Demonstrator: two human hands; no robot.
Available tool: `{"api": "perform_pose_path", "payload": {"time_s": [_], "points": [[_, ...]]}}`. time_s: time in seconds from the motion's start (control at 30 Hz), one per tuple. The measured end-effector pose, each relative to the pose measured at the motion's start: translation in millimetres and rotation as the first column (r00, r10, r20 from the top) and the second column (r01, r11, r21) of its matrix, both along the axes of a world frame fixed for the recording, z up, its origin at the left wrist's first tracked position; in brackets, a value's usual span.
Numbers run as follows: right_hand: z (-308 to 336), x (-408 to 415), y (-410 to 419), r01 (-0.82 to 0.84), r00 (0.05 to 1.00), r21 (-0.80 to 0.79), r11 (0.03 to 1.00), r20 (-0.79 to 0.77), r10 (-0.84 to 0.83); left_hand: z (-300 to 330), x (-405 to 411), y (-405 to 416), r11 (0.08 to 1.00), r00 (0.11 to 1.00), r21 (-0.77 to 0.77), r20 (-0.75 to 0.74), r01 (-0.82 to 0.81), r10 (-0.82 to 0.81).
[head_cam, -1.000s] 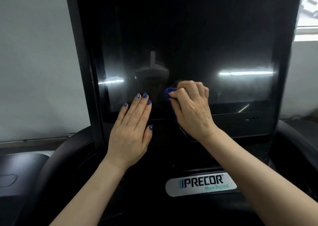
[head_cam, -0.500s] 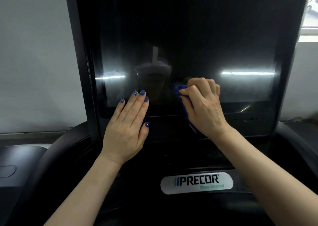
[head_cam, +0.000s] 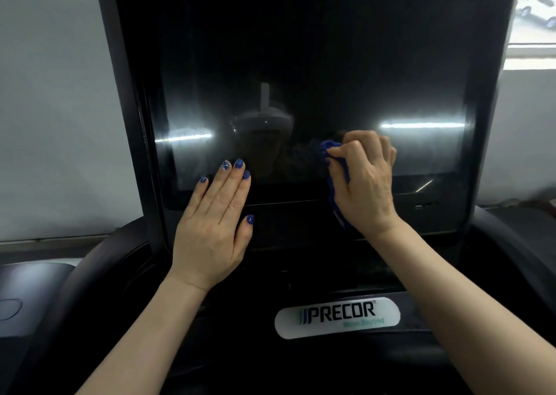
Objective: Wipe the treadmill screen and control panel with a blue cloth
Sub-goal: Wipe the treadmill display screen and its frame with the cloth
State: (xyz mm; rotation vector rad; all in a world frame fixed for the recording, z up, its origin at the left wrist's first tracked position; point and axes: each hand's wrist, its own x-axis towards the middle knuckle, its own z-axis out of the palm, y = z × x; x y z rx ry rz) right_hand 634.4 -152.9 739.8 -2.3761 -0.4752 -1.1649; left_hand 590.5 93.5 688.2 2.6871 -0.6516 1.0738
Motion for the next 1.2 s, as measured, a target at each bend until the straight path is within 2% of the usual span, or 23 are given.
{"api": "perform_pose_path", "payload": {"time_s": [0.3, 0.5, 0.7, 0.87, 1.07, 1.2], "points": [[0, -1, 1, 0.010, 1.000, -0.006, 1.000, 0.006, -0.010, 17, 2, -54, 0.994, 0.995, -0.065, -0.035, 0.087, -0.090], [-6, -3, -18, -0.017, 1.000, -0.092, 0.996, -0.002, 0.017, 7, 9, -59, 0.999, 0.998, 0.002, -0.027, 0.050, -0.050], [3, 4, -11, 0.085, 0.996, 0.039, 0.996, 0.012, -0.086, 7, 10, -62, 0.999, 0.999, -0.017, -0.014, 0.044, -0.044], [-6, -3, -28, -0.010, 1.000, -0.105, 0.994, 0.014, 0.012, 6, 9, -61, 0.999, 0.999, -0.014, -0.014, 0.048, -0.048], [1, 5, -17, 0.113, 0.993, 0.054, 0.992, 0.013, -0.114, 6, 9, -61, 0.999, 0.999, -0.016, 0.004, 0.037, -0.037], [-5, 0, -35, -0.002, 0.999, -0.091, 0.996, 0.036, 0.005, 6, 9, -61, 0.999, 0.999, -0.008, -0.005, 0.038, -0.038]]}}
